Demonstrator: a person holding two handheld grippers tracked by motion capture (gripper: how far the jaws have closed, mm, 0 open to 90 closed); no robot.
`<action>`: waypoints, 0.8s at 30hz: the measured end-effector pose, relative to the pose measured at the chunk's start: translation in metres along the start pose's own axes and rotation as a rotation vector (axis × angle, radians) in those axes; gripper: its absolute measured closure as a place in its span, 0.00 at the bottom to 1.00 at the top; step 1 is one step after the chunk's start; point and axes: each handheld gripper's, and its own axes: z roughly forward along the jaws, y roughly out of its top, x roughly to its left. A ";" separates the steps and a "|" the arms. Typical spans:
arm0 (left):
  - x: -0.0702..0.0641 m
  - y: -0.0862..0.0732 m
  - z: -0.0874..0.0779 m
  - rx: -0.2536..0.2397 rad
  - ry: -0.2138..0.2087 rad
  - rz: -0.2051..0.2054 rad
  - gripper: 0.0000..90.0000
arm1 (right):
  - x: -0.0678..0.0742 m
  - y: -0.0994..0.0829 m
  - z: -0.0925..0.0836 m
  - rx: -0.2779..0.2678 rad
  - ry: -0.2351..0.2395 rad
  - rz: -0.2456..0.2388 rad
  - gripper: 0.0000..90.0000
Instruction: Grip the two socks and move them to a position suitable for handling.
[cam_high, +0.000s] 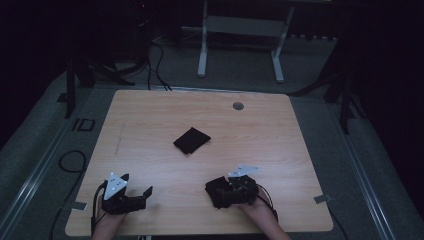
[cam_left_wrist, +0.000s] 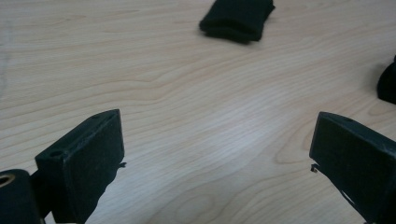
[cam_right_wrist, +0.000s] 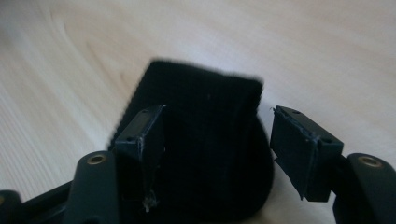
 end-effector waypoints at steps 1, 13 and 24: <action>-0.001 0.000 0.001 0.002 -0.008 0.003 0.04 | 0.002 -0.002 0.002 0.015 -0.006 -0.022 0.56; -0.023 0.005 0.017 0.021 -0.130 0.021 0.07 | 0.016 0.014 -0.025 -0.078 0.075 -0.093 0.90; -0.072 0.023 0.036 -0.017 -0.533 0.088 0.18 | 0.038 0.051 -0.087 -0.259 0.252 -0.132 0.89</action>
